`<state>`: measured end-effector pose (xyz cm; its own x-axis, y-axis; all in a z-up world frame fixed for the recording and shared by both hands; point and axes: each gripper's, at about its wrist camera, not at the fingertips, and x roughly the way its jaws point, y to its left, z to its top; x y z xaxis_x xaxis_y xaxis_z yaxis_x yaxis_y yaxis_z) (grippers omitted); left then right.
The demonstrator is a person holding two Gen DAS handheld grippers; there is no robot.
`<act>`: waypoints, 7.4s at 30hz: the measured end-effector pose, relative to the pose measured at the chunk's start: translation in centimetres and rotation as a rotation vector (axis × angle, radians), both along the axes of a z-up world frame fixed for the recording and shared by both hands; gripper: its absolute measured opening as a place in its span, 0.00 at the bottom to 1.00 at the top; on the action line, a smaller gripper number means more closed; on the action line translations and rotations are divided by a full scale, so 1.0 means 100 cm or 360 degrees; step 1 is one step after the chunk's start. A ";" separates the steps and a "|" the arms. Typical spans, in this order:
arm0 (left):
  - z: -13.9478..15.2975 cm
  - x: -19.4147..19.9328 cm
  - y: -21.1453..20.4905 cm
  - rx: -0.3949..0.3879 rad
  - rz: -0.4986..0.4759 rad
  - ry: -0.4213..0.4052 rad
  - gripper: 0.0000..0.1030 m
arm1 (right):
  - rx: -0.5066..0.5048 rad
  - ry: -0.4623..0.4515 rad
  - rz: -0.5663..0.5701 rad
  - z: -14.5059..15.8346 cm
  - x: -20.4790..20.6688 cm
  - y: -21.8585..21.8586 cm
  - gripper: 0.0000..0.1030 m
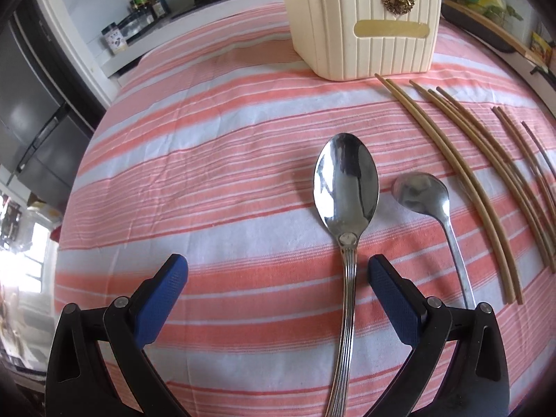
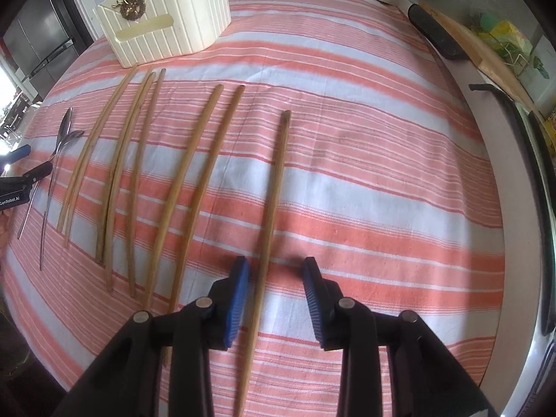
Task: Organize utensils
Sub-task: 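Lower the left tool to the large steel spoon while the right tool lowers to a chopstick, then lift the large spoon with the left tool while the right tool lifts a chopstick, then drop the spoon and chopstick into the cream caddy, opening both tools, then move both tools back over the remaining utensils, then grasp the small steel spoon with the left tool while the right tool grasps a chopstick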
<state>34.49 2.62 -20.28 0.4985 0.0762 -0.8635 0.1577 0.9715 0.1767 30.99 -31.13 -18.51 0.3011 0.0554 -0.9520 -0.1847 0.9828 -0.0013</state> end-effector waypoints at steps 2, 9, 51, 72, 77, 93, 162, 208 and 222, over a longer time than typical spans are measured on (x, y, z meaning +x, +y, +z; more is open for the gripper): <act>0.000 0.008 -0.005 0.0024 -0.0037 0.0001 1.00 | 0.0013 0.0027 0.0009 -0.001 0.013 0.001 0.38; 0.003 0.032 -0.019 -0.0158 -0.0112 0.0059 0.69 | 0.0002 -0.0010 0.0041 -0.001 0.057 0.015 0.37; 0.213 -0.062 0.029 -0.0610 -0.0229 -0.0555 0.40 | 0.0421 -0.1043 0.0067 0.222 -0.051 0.038 0.06; 0.272 0.162 -0.020 -0.0722 -0.0167 -0.0589 0.40 | 0.0512 -0.1087 0.0127 0.245 0.163 0.110 0.06; 0.211 0.199 -0.031 -0.0635 -0.0114 -0.0421 0.40 | 0.0495 -0.0836 0.0112 0.196 0.208 0.116 0.06; 0.210 0.077 0.026 -0.0299 -0.0102 -0.0485 0.95 | 0.0427 -0.0847 0.0109 0.210 0.152 0.080 0.42; -0.009 -0.074 0.071 -0.0310 0.0368 -0.0170 1.00 | -0.0037 -0.0645 -0.0449 -0.012 -0.080 -0.028 0.47; -0.006 -0.078 -0.030 -0.0211 0.0200 -0.0143 0.99 | -0.0011 -0.0643 -0.0455 -0.012 -0.080 -0.029 0.48; -0.006 -0.089 0.019 -0.0296 0.0267 -0.0102 0.99 | 0.0333 -0.0414 -0.0203 0.018 -0.036 0.027 0.29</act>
<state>25.62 4.48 -20.92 0.5464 0.0053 -0.8375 -0.0144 0.9999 -0.0031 27.43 -28.47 -16.68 0.5491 0.1875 -0.8145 -0.0806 0.9819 0.1716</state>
